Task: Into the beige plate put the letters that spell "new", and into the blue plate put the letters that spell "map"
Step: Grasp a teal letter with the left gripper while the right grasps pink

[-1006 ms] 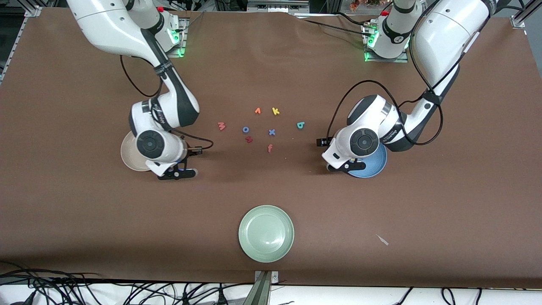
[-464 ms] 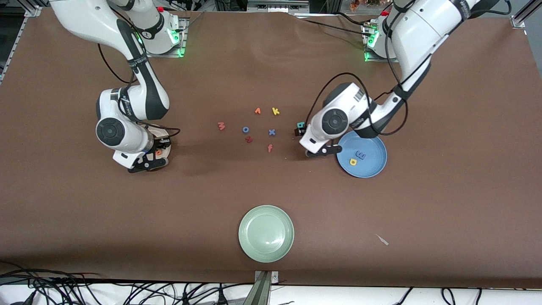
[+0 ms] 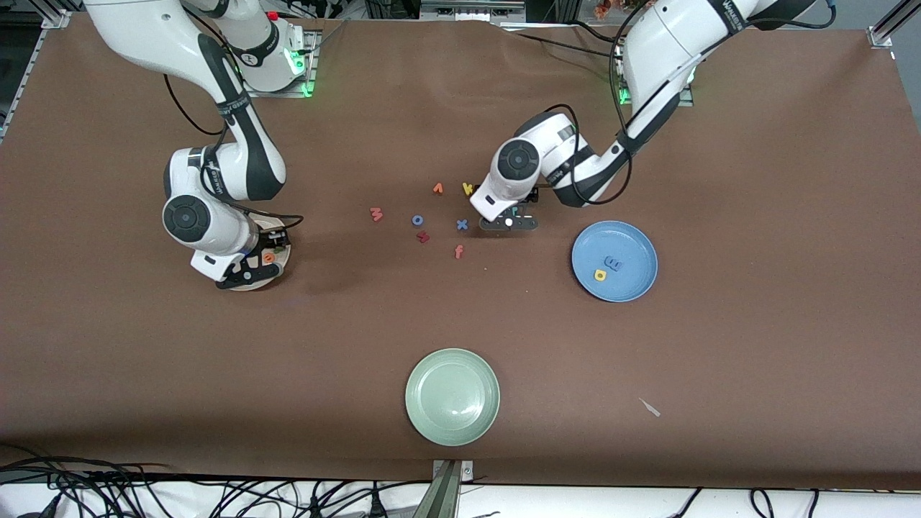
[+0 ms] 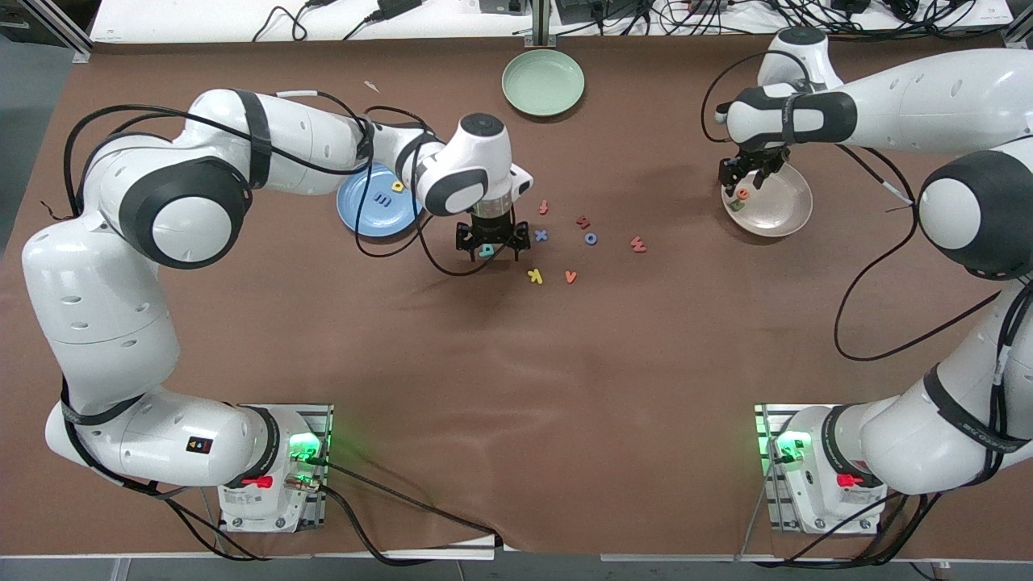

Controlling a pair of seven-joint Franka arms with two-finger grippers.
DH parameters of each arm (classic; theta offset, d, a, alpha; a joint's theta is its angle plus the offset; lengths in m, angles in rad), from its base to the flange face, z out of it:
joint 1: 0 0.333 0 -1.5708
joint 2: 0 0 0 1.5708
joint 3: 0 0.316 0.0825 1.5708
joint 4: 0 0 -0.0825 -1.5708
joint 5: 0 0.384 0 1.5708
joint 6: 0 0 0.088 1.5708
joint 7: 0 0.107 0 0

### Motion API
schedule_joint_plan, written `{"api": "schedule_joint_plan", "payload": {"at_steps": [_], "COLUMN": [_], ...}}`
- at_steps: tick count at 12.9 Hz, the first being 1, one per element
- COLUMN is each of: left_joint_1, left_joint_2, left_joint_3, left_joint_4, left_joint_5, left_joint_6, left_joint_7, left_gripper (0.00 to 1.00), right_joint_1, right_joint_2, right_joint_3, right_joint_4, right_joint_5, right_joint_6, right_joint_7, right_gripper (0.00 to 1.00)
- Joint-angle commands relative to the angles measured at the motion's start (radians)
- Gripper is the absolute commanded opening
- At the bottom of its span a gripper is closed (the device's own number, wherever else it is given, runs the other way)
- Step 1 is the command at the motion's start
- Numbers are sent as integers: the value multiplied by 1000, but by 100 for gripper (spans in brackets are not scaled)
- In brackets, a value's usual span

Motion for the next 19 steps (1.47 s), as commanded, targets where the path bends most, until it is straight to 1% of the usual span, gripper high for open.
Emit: {"api": "schedule_joint_plan", "payload": {"at_steps": [1,2,3,4,5,7,8,9,10,11,12,15,16,17,19], "left_joint_1": [8,14,14,14,14,14,11,14,19,22,27,28,31,45,89], "left_joint_2": [-15,-13,-7,-7,-7,-6,-6,-7,-7,-7,-10,-19,-27,-42,-61], "left_joint_3": [13,15,15,18,20,27,27,27,27,27,26,24,24,21,-2], "left_joint_4": [-24,-26,-26,-26,-26,-30,-42,-56,-64,-64,-64,-55,-46,-24,32], "left_joint_5": [63,80,85,85,95,146,152,184,206,206,207,207,207,206,186], "left_joint_6": [53,76,78,78,78,78,78,78,78,78,77,58,34,-15,-151], "left_joint_7": [-18,-21,-21,-21,-21,-36,-44,-45,-47,-47,-45,-24,-19,-1,105], "left_gripper": [89,88,74,64,65,63,60,54,35,22,20,20,20,20,20], "right_joint_1": [4,4,4,4,6,6,6,9,12,12,14,58,64,69,87], "right_joint_2": [-40,-42,-46,-51,-66,-89,-89,-89,-86,-80,-74,-49,-45,-39,-20], "right_joint_3": [85,118,153,182,205,248,270,285,302,317,333,336,336,336,336], "right_joint_4": [17,14,8,0,-32,-129,-152,-169,-192,-216,-224,-224,-226,-226,-226], "right_joint_5": [14,14,14,14,14,14,13,13,11,11,8,7,5,0,-4], "right_joint_6": [-58,-53,-44,-36,-6,138,178,203,250,299,324,346,355,355,362], "right_joint_7": [47,68,102,129,134,182,218,237,254,263,278,280,280,280,280], "right_gripper": [100,100,100,100,100,100,100,100,100,100,100,100,99,98,91]}}
